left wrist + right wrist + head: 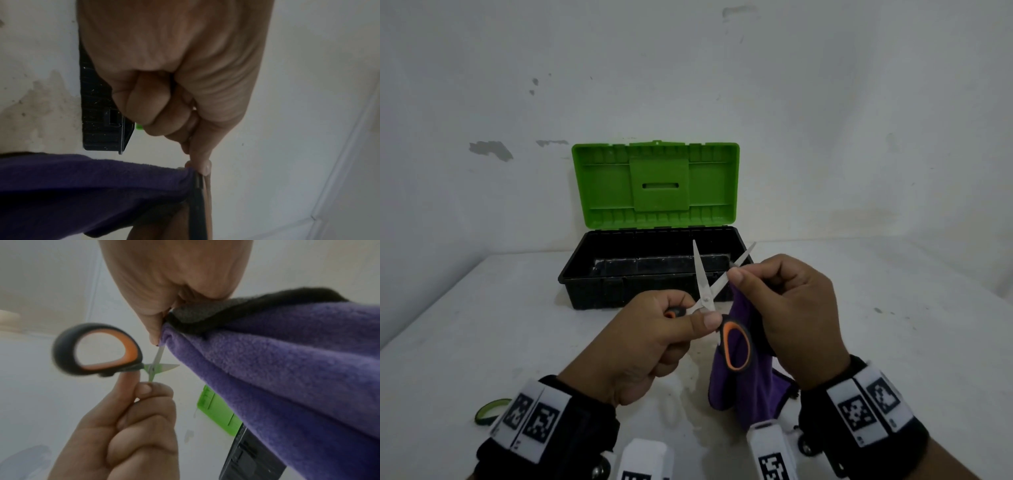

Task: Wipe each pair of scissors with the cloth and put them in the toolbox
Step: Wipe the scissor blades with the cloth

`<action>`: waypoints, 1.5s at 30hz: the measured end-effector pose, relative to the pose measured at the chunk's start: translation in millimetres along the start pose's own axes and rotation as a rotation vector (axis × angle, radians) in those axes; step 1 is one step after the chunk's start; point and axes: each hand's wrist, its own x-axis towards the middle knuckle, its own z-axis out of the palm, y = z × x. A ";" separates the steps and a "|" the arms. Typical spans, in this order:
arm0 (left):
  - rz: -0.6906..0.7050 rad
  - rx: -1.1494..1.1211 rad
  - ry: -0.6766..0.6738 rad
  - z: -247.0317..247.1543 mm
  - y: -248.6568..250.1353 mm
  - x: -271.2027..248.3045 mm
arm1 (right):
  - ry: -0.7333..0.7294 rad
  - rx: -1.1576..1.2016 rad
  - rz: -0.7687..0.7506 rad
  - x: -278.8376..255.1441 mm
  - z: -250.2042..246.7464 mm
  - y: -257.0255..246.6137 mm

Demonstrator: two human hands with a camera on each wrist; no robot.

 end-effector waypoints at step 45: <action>0.044 0.132 0.049 -1.1 -4.9 -6.7 | 0.101 0.078 0.070 1.1 -11.3 -0.7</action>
